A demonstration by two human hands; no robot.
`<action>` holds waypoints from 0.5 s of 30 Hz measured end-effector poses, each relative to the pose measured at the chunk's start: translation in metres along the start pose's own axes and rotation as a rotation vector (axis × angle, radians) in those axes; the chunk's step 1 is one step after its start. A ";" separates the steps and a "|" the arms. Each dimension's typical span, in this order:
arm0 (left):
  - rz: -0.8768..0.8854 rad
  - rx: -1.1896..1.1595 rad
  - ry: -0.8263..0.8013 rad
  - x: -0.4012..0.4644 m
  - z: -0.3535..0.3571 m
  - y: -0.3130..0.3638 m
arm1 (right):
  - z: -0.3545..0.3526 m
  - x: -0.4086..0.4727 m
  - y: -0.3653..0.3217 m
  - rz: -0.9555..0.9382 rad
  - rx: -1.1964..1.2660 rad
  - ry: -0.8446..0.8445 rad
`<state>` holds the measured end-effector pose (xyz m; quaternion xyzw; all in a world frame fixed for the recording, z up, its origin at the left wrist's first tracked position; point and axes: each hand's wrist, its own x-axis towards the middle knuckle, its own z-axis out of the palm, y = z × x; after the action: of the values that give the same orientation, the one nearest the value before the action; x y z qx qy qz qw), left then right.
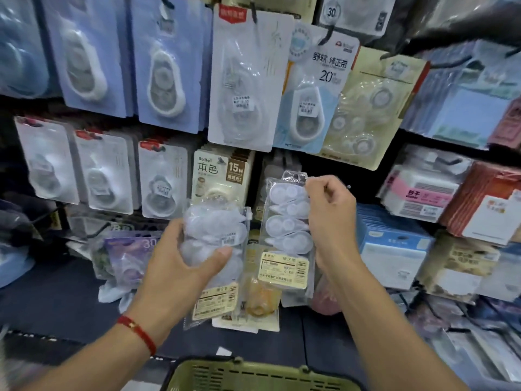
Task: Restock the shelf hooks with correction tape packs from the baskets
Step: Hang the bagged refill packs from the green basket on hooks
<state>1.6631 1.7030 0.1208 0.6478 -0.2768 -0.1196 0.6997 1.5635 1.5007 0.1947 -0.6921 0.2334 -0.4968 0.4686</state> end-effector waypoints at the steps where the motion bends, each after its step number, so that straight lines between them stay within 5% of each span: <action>1: 0.008 0.002 -0.001 0.000 -0.003 0.000 | 0.002 0.004 0.000 -0.009 -0.019 -0.003; 15: -0.002 -0.055 0.026 0.002 -0.011 0.003 | 0.018 0.022 0.029 0.041 -0.079 0.007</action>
<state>1.6707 1.7118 0.1243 0.6301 -0.2637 -0.1195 0.7205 1.5925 1.4774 0.1783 -0.7034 0.2689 -0.4798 0.4503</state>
